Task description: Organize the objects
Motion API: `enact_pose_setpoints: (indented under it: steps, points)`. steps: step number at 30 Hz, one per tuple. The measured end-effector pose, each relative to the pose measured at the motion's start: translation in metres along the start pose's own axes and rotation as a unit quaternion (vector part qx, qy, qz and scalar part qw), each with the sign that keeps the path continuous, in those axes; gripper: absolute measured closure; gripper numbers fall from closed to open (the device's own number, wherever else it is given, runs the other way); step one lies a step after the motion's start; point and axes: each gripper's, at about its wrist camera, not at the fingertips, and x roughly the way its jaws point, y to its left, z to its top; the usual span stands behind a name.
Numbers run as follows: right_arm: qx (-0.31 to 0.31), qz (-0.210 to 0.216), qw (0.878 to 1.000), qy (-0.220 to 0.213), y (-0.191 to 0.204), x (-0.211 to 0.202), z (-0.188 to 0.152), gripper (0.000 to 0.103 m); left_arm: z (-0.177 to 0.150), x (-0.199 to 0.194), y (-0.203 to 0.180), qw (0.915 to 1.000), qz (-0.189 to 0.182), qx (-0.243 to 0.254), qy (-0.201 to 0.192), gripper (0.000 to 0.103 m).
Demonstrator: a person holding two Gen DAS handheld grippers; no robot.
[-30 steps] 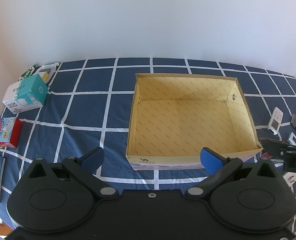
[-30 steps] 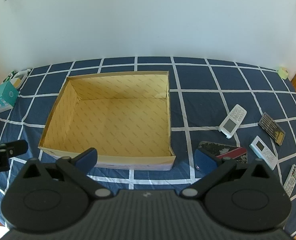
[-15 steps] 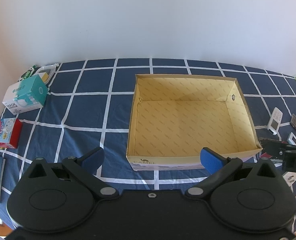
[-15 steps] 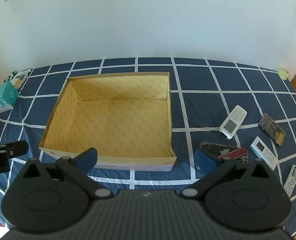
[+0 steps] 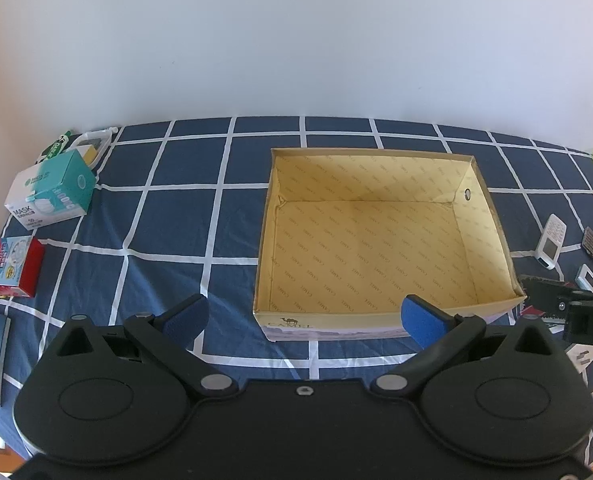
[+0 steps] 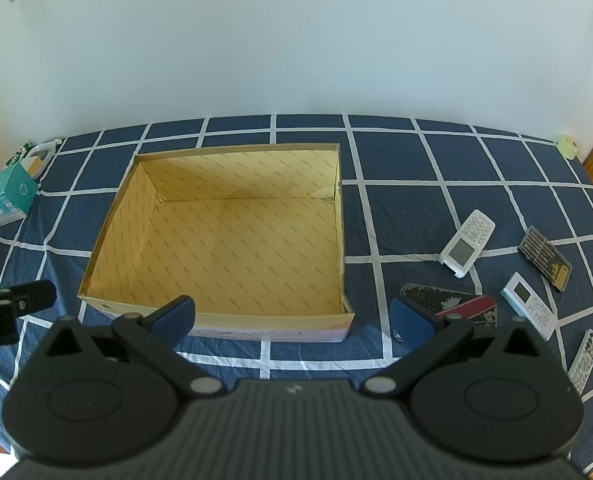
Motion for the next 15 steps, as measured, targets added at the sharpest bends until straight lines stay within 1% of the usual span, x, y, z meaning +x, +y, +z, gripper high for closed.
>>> enact_pose_setpoints:
  steps: [6,10,15]
  points:
    - [0.001,-0.001,1.000,0.000,0.0001,-0.0002,0.0004,0.000,-0.0003,0.0006,0.0003,1.0000,0.000,0.000,0.001,0.000]
    - [0.001,-0.005,1.000,-0.002,-0.0007,-0.0005,-0.0018,0.000,-0.0004,0.0010,0.0004,1.0000,-0.009,0.001,0.004,0.000]
    - [0.008,-0.007,1.000,-0.001,-0.0044,-0.0007,-0.0035,0.000,-0.0014,0.0008,-0.0019,0.9999,-0.011,0.006,0.004,0.000]
